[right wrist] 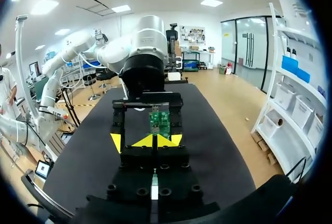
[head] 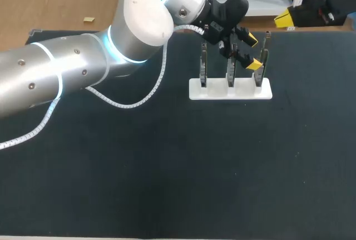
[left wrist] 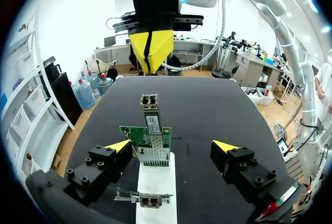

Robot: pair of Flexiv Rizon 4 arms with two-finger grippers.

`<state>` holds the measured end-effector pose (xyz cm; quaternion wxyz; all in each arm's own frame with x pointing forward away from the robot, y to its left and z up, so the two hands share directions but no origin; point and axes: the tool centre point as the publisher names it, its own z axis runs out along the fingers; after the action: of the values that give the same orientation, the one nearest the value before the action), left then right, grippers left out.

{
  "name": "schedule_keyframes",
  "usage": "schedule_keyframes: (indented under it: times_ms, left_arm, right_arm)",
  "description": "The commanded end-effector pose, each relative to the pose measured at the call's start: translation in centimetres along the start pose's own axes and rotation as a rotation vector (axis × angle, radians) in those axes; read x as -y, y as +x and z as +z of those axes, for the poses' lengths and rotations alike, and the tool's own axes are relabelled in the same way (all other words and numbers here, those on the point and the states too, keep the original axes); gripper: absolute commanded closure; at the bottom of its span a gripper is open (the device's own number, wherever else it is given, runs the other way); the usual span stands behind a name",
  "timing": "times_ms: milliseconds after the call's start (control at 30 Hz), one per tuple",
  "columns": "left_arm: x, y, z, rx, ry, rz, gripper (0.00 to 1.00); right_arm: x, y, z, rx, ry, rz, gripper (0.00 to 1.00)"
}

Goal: Pick up the optical module with the left hand, and insert it into the network port with the right hand.

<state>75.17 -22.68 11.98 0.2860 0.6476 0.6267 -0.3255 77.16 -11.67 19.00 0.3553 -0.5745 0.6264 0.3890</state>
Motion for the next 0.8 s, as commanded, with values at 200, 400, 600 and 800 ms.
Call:
schedule_keyframes:
  times_ms: [200, 400, 600, 800]
  left_arm:
    - [-0.2, -0.1, 0.0, -0.006, 0.004, -0.002, 0.0]
    - [-0.2, -0.1, 0.0, -0.006, 0.004, -0.002, 0.0]
    - [-0.2, -0.1, 0.0, -0.006, 0.004, -0.002, 0.0]
    - [-0.2, -0.1, 0.0, -0.006, 0.004, -0.002, 0.0]
  right_arm:
    - [0.6, -0.1, 0.9, -0.005, -0.021, 0.004, 1.0]
    - [0.6, 0.1, 1.3, -0.012, -0.031, 0.009, 1.0]
    - [0.6, -0.1, 1.6, -0.012, -0.035, 0.009, 1.0]
    - [0.4, -0.1, 1.9, -0.02, -0.037, 0.003, 1.0]
